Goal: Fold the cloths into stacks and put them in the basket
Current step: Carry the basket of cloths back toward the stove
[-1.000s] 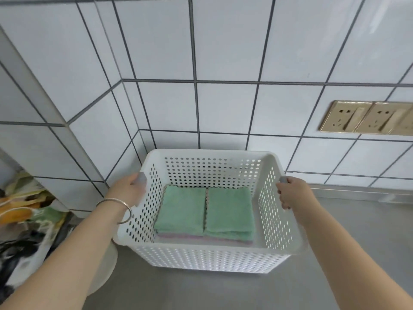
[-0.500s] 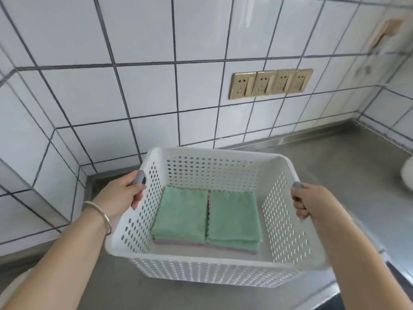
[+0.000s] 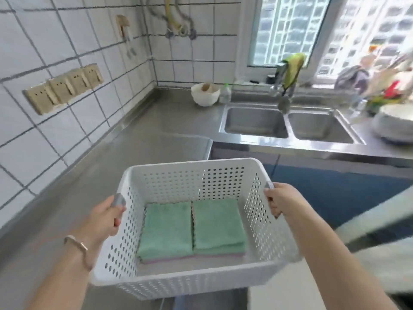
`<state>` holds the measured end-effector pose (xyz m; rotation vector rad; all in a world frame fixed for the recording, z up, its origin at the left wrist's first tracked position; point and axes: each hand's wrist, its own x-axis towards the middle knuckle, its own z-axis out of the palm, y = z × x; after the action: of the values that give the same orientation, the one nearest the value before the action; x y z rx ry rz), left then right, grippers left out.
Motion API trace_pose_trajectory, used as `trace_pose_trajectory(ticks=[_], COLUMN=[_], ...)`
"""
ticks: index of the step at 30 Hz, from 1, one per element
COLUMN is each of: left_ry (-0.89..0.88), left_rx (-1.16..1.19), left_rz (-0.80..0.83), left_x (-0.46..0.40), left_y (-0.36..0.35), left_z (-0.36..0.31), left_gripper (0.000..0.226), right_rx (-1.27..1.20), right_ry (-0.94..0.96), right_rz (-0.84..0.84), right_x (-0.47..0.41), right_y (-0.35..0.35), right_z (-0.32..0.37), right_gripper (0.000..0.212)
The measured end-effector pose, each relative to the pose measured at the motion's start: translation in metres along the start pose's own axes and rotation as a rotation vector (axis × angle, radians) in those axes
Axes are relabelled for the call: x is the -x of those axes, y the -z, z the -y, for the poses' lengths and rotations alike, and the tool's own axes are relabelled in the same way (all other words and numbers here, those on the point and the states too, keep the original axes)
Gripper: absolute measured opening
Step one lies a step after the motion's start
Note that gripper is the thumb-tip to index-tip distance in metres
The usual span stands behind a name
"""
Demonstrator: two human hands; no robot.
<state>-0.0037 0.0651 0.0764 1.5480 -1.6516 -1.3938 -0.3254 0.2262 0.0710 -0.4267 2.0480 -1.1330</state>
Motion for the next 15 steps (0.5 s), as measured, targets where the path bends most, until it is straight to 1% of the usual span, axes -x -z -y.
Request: trace_pose_trajectory(ticks=[4, 7, 10, 12, 15], left_ry=[-0.071, -0.131, -0.185, -0.196, -0.172], left_rx=[-0.069, -0.128, -0.146, -0.151, -0.135], left_rz=[0.173, 0.287, 0.378, 0.438, 0.616], left_x=[0.032, 0.078, 0.13, 0.161, 0.215], left_y=[-0.063, -0.114, -0.163, -0.195, -0.245], left_z=[-0.011, -0.014, -0.016, -0.015, -0.013], left_gripper=[0.019, 0.02, 0.015, 0.015, 0.018], right_rx=[-0.076, -0.192, -0.228, -0.232, -0.234], right_ry=[-0.079, -0.131, -0.173, -0.181, -0.227], right_rz=[-0.159, -0.254, -0.339, -0.388, -0.486], right_x=[0.053, 0.101, 0.155, 0.191, 0.249], right_y=[0.074, 0.126, 0.176, 0.208, 0.261], right_z=[-0.069, -0.12, -0.176, -0.214, -0.266], right_gripper=[0.031, 0.03, 0.026, 0.024, 0.03])
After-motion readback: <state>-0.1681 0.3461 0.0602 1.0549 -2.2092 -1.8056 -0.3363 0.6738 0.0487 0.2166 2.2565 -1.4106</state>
